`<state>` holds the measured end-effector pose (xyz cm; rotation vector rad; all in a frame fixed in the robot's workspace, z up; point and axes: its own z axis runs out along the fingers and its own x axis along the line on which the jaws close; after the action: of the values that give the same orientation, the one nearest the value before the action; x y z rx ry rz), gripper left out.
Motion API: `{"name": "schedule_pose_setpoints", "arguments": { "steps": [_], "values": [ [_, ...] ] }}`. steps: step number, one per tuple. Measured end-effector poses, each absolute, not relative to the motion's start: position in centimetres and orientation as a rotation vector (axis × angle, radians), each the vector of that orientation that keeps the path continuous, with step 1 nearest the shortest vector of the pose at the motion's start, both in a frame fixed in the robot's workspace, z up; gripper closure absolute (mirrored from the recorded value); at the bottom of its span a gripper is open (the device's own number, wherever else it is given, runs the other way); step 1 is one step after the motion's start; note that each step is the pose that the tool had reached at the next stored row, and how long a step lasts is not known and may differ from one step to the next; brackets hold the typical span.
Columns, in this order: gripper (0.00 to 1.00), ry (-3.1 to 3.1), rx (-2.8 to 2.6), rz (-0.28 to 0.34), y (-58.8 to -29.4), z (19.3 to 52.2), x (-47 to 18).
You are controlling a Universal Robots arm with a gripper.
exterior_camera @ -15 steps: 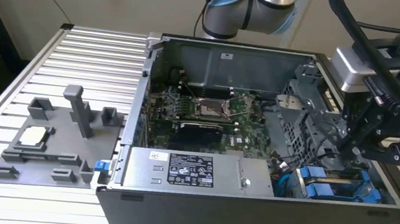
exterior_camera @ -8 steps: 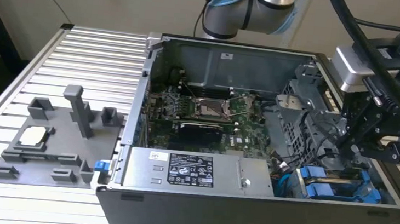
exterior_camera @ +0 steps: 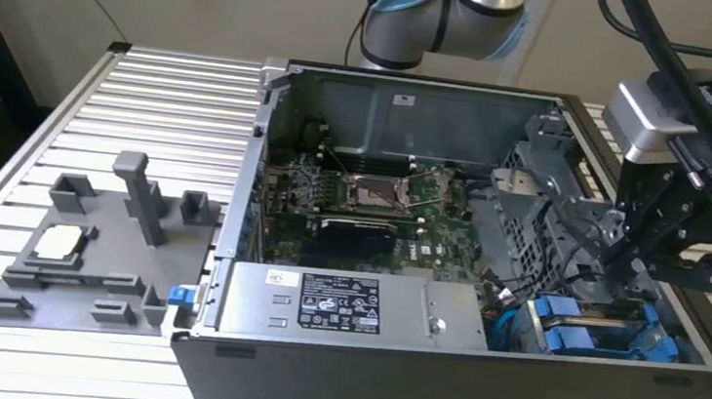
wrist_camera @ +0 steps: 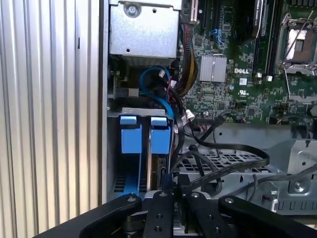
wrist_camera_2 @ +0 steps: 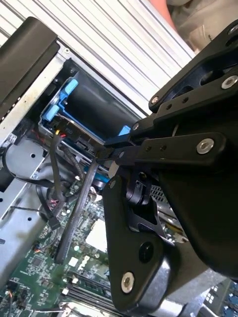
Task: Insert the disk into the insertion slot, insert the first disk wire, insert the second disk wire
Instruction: 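Insert the second disk wire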
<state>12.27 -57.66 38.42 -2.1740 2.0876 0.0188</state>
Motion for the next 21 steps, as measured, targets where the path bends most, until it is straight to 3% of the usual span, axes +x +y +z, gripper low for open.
{"name": "schedule_pose_setpoints", "arguments": {
  "steps": [21],
  "values": [
    [0.84,2.097,-2.186,0.043,-58.0,36.8,13.0]
  ]
}}
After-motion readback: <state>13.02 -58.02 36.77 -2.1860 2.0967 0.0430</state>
